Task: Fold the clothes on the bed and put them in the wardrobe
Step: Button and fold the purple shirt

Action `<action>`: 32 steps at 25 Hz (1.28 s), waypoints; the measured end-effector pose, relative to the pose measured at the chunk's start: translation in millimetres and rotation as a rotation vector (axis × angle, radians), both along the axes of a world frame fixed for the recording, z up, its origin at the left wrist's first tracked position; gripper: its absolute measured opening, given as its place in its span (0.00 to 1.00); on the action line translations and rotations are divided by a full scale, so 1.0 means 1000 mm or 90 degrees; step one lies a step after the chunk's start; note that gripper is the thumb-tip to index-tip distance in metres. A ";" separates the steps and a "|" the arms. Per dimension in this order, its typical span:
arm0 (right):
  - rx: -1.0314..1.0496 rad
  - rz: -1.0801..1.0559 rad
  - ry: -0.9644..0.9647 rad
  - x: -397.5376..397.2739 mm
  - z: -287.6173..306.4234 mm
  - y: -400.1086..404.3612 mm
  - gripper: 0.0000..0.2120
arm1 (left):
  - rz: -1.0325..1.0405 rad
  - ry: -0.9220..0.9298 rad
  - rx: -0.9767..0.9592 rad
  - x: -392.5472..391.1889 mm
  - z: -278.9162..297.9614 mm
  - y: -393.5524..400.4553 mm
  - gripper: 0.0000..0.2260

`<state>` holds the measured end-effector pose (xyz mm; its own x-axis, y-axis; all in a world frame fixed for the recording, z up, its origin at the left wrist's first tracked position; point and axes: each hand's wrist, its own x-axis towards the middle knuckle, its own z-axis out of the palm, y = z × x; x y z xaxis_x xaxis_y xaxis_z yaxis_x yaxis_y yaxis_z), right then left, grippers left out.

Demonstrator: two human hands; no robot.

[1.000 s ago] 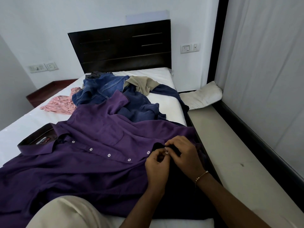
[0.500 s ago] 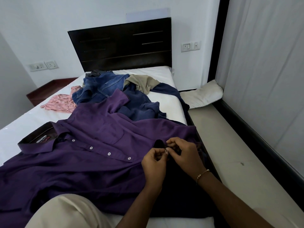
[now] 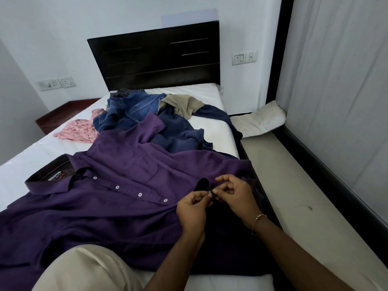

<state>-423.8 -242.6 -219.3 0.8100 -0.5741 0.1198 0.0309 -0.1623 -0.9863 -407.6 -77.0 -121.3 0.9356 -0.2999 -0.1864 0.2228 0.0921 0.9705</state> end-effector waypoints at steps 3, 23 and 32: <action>-0.027 -0.010 0.014 -0.003 0.002 0.001 0.18 | -0.009 0.036 -0.010 0.000 -0.001 0.000 0.04; -0.242 0.110 0.052 -0.008 0.002 -0.022 0.20 | -0.006 0.045 -0.054 0.014 -0.001 -0.005 0.05; -0.595 -0.310 0.193 -0.035 -0.005 -0.075 0.22 | -0.116 0.048 -0.137 0.011 0.001 -0.008 0.08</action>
